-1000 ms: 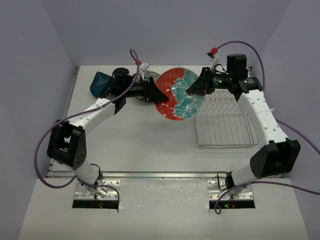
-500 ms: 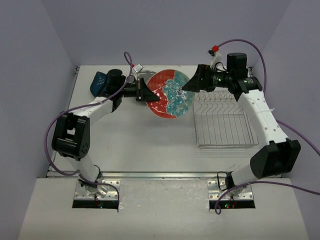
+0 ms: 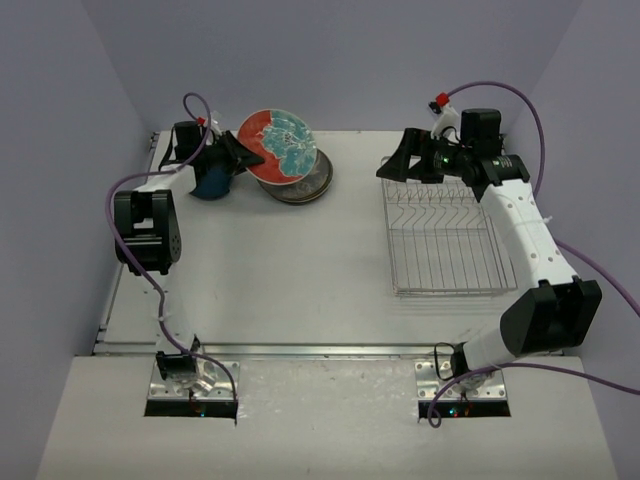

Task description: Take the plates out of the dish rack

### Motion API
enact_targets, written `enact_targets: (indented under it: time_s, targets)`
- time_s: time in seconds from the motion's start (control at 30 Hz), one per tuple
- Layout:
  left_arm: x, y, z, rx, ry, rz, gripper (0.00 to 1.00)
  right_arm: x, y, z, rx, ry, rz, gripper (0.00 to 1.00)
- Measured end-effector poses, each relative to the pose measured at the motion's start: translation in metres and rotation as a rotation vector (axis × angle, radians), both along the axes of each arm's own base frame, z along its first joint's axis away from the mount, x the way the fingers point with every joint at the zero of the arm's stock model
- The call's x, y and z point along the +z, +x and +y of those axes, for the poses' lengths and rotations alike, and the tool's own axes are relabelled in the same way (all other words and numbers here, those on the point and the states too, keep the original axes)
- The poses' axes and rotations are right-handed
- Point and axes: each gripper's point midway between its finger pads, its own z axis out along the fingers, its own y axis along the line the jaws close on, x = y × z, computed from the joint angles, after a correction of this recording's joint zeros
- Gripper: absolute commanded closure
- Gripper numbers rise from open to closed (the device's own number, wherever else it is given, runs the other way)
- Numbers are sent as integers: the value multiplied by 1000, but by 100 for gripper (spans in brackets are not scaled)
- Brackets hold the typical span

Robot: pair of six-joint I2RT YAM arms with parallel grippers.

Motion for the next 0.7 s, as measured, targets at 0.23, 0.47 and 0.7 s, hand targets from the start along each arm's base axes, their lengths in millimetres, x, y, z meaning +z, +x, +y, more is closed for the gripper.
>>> enact_targets:
  time_s: [0.23, 0.47, 0.7]
  targets:
    - [-34, 12, -5, -3, 21, 71, 100, -4, -1, -3, -7, -13, 13, 1]
    - [-71, 12, -8, -16, 0, 167, 94, -8, -4, -4, -1, -27, 27, 1]
    - [-68, 15, -11, -37, 22, 159, 77, -15, -7, -5, 11, -46, 43, 1]
